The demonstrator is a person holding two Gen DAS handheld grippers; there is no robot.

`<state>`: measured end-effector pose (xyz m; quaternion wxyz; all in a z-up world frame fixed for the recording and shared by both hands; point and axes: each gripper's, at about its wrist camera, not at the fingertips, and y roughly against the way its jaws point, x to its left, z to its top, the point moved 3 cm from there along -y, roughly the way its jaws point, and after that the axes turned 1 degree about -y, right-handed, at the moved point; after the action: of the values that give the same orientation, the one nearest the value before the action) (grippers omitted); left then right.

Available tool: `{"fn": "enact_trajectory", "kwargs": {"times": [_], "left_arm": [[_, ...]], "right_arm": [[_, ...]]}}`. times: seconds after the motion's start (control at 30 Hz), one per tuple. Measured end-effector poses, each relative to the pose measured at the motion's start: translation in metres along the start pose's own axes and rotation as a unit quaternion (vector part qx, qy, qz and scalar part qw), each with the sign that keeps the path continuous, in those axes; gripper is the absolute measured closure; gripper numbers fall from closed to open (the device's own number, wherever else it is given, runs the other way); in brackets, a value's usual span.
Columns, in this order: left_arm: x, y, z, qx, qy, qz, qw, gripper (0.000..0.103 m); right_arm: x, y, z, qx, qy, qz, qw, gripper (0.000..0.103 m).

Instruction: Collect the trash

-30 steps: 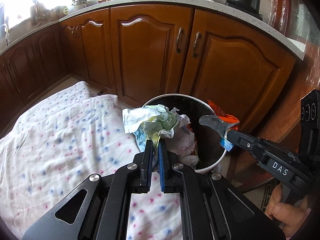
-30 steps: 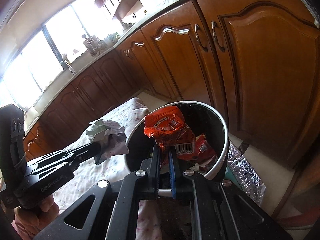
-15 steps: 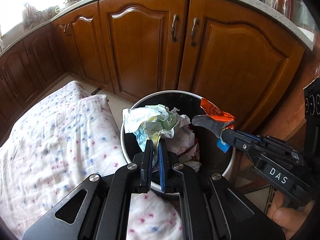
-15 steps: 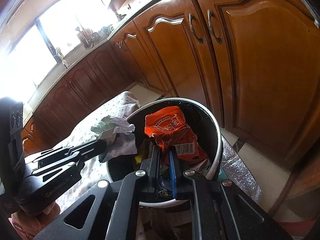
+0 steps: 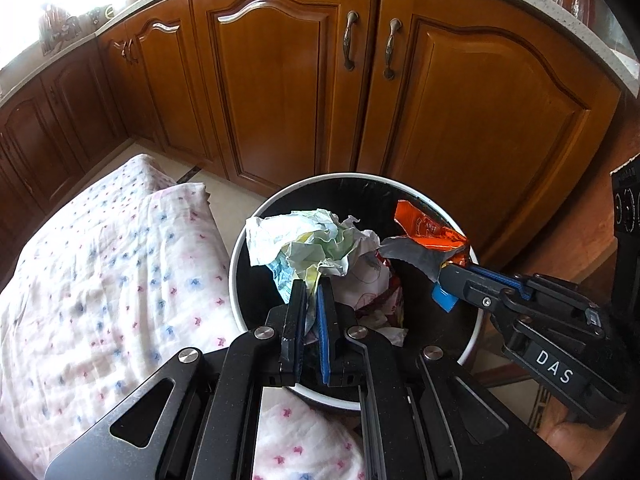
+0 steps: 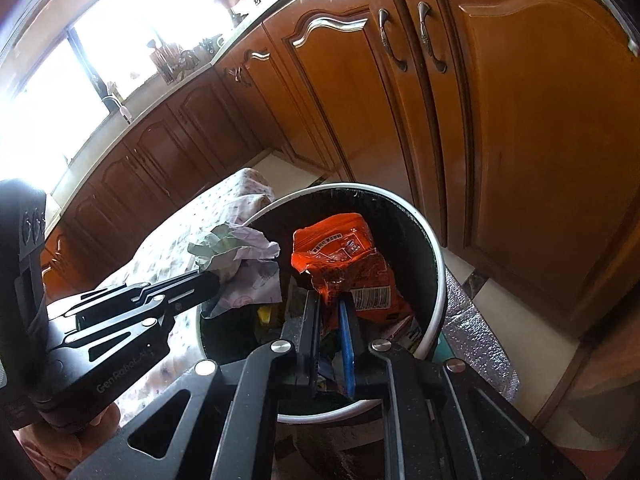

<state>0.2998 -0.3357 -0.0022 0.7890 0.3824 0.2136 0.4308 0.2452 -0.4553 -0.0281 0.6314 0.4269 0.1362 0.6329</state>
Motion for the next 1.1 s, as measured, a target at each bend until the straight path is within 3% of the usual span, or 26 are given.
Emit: {"fn": "enact_trajectory", "kwargs": {"times": [0.2,0.3,0.37,0.53,0.6,0.77,0.9,1.1], "left_arm": [[0.002,-0.003,0.0,0.008,0.003,-0.003,1.0,0.097],[0.003,-0.003,0.003,0.011,0.006,-0.007,0.9999,0.095],[0.004,-0.002,0.003,0.012,0.007,-0.006,0.9999,0.091],[0.008,0.006,0.003,0.005,0.011,-0.007,0.9999,0.069],[0.01,0.01,0.002,0.0,0.012,-0.006,0.9999,0.068],[0.014,0.018,-0.002,-0.003,0.018,-0.004,0.9998,0.06],[0.023,0.027,-0.012,-0.006,0.032,-0.004,0.9995,0.049],[0.045,0.046,-0.033,-0.015,0.064,-0.004,0.9978,0.046]], "right_arm": [[-0.001,0.0,0.002,0.001,-0.002,0.001,1.0,0.089],[-0.002,0.002,0.003,0.0,-0.006,0.003,1.0,0.08],[-0.002,0.005,0.003,-0.003,-0.011,0.006,1.0,0.071],[0.0,0.014,0.003,-0.013,-0.013,0.009,1.0,0.062],[0.003,0.018,0.003,-0.017,-0.013,0.011,1.0,0.056],[0.011,0.028,0.001,-0.033,-0.017,0.018,0.999,0.027],[0.015,0.036,-0.007,-0.042,-0.026,0.022,0.999,0.026],[0.028,0.044,-0.024,-0.052,-0.031,0.028,0.998,0.024]]}}
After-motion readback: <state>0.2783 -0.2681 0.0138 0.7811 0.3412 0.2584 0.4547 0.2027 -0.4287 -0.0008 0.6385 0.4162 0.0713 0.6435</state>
